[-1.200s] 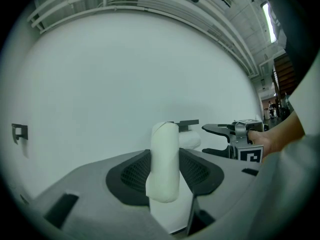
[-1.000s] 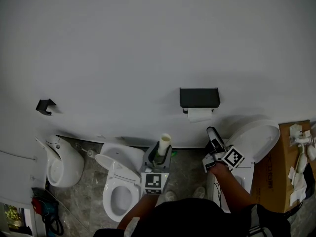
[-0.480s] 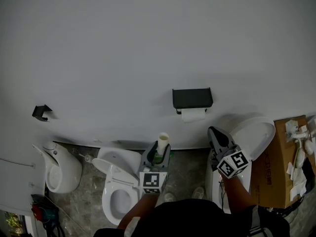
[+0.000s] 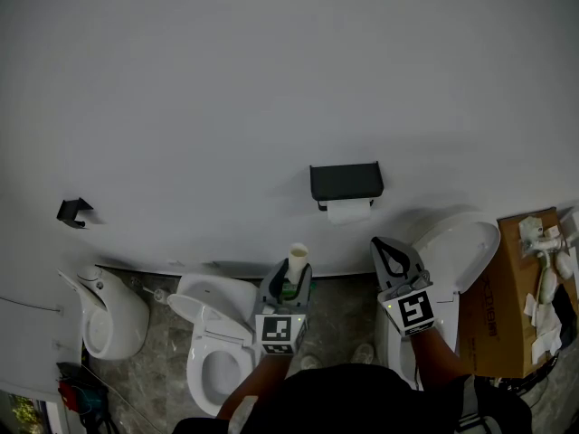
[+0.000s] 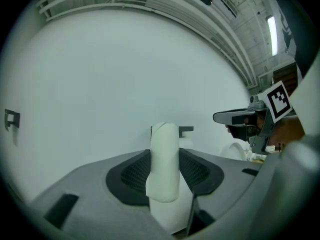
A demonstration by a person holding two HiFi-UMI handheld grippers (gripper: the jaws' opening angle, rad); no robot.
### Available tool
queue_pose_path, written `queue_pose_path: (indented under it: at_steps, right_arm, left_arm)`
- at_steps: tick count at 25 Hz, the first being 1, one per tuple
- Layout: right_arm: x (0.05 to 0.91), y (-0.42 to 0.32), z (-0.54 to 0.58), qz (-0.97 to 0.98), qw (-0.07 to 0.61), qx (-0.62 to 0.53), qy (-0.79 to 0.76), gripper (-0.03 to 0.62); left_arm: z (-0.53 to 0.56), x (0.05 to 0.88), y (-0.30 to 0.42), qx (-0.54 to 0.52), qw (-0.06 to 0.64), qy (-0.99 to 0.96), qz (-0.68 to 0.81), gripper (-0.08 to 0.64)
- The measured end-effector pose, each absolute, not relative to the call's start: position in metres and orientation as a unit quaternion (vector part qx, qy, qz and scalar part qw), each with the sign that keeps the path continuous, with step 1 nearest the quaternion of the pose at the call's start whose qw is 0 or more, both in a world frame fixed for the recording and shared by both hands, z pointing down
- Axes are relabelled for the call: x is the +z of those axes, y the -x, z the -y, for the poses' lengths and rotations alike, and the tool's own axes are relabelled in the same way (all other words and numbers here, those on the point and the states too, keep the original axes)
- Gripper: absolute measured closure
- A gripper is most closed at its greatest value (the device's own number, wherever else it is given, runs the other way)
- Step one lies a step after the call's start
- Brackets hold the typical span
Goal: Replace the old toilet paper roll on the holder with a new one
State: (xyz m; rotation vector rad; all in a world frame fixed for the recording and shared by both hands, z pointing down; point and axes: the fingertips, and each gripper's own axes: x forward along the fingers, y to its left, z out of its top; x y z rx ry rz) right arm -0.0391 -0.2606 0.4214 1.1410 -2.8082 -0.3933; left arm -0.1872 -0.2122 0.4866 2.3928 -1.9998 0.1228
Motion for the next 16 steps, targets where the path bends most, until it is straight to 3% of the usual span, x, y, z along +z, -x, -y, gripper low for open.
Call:
queue_pose_path:
  at_steps: [16]
  right_arm:
    - [0.4176,0.0399,0.2571,0.915,0.051,-0.164,-0.365,0.591]
  left_arm:
    - [0.2116,0.4879,0.1894,0.027,0.016,-0.764,0.645,0.388]
